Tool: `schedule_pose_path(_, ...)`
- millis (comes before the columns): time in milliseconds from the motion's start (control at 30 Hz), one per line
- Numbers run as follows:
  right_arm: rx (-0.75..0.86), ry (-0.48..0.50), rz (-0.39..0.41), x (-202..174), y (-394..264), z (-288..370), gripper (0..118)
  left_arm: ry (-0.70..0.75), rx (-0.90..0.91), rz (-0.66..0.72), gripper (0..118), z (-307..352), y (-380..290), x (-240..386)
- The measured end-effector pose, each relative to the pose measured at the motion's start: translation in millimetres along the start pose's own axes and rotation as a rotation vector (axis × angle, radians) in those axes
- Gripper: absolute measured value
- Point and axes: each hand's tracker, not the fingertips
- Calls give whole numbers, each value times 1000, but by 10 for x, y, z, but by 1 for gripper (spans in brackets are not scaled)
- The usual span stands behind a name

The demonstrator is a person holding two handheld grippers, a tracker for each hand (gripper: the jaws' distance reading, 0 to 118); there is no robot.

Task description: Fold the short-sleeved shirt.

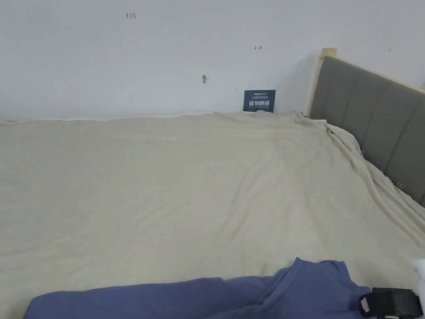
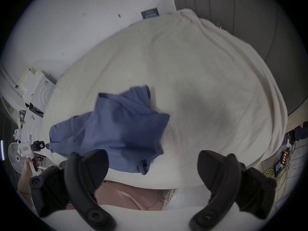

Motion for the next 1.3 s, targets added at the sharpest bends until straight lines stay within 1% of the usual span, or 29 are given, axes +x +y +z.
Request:
schedule_pose_path(67,25,9,-4,-111,17,152,108,45,26,-12,116,205,42,76)
schedule_pose_path(100,64,44,-1,-194,11,272,108,90,63,-16,116,340,57,160)
schedule_pose_path(133,90,71,5,-303,5,358,108,79,126,-12,116,464,28,215)
schedule_pose_path(167,135,96,12,-454,-16,455,108,17,172,-9,116,584,35,302)
schedule_pose_path(233,232,152,32,-719,-77,594,108,-97,201,13,115,749,40,475)
schedule_pose_path(300,323,214,50,-1019,-161,707,108,-151,275,35,114,926,-23,727)
schedule_pose_path(333,376,255,60,-1147,-208,740,106,-175,326,38,112,988,-62,803)
schedule_pose_path(367,405,284,73,-1307,-270,754,100,-187,362,33,107,1039,-102,864)
schedule_pose_path(400,441,298,85,-1420,-308,777,82,-186,403,24,86,936,-140,678)
schedule_pose_path(433,483,276,107,-1513,-347,790,56,-166,445,22,50,971,-178,711)
schedule_pose_path(467,525,249,125,-1594,-393,795,22,-124,475,27,0,991,-211,748)
schedule_pose_path(500,551,219,133,-1656,-431,768,0,-73,485,28,0,965,-244,779)
schedule_pose_path(533,563,212,151,-1715,-459,766,0,-92,486,41,0,911,-263,867)
schedule_pose_path(567,571,210,127,-1724,-474,757,0,-124,480,52,0,869,-274,852)
schedule_pose_path(600,561,250,120,-1722,-477,734,0,-148,478,78,0,827,-298,852)
schedule_pose_path(633,551,283,110,-1727,-486,712,0,-135,477,91,0,798,-322,860)
schedule_pose_path(667,539,283,99,-1731,-481,705,0,-129,476,97,0,871,-370,747)
schedule_pose_path(767,512,232,98,-1748,-492,683,0,-89,477,82,0,851,-361,649)
schedule_pose_path(833,511,233,102,-1719,-476,702,0,-72,422,75,0,844,-218,414)
schedule_pose_path(867,506,234,105,-1717,-463,703,0,-104,371,97,0,761,-143,307)
schedule_pose_path(967,476,219,119,-1758,-459,671,0,-370,180,249,0,336,104,-207)
schedule_pose_path(1000,465,217,115,-1764,-453,660,0,-457,116,312,7,126,143,-365)
schedule_pose_path(1033,448,218,95,-1795,-473,641,0,-516,54,349,27,-63,161,-479)
schedule_pose_path(1067,439,230,66,-1796,-477,632,0,-577,24,369,61,-43,180,-462)
schedule_pose_path(1100,424,264,35,-1798,-472,615,0,-628,-12,393,95,-198,187,-544)
schedule_pose_path(1133,414,283,14,-1806,-468,602,0,-634,-37,418,95,-318,189,-593)
schedule_pose_path(1167,410,281,9,-1817,-474,570,0,-649,-63,434,103,-458,187,-652)
schedule_pose_path(1200,406,275,10,-1842,-464,552,0,-668,-73,454,118,-535,196,-748)
schedule_pose_path(1300,385,253,37,-1944,-445,491,0,-684,-102,547,118,-825,173,-963)
